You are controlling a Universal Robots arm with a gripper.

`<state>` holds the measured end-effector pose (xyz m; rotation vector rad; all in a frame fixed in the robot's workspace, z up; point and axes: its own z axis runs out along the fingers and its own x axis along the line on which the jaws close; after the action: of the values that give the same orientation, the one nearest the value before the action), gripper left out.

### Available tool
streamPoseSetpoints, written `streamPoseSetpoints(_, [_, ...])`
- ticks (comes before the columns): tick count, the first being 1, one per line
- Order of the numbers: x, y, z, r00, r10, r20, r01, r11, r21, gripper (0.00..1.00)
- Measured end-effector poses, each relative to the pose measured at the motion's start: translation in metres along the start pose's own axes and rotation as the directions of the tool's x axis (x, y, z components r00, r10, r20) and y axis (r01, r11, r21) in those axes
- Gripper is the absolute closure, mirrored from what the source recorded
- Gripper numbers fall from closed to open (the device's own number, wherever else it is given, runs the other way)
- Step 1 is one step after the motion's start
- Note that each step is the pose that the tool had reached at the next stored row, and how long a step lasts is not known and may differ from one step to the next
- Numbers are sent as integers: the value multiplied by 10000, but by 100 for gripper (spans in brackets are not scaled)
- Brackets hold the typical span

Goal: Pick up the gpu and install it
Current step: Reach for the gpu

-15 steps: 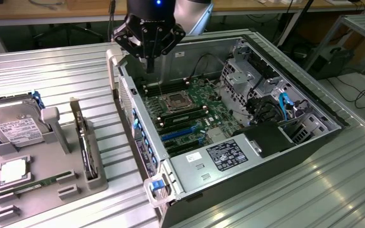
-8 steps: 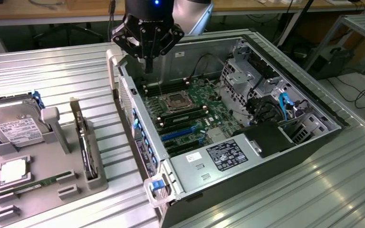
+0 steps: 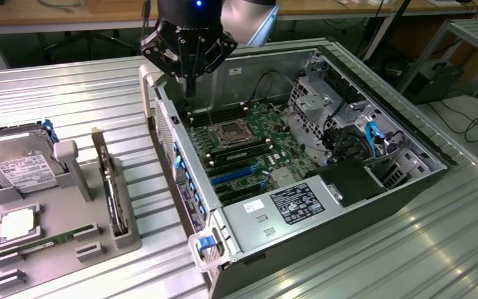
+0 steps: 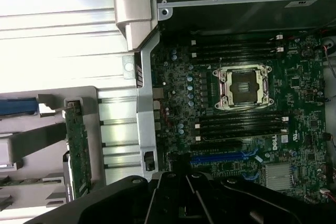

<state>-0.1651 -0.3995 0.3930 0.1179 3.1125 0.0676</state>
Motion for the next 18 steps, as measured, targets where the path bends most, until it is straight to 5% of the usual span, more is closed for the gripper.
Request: streamPoseSetpoints(18, [235, -65, -9, 9979, -641, -29, 641, 9979, -16, 89])
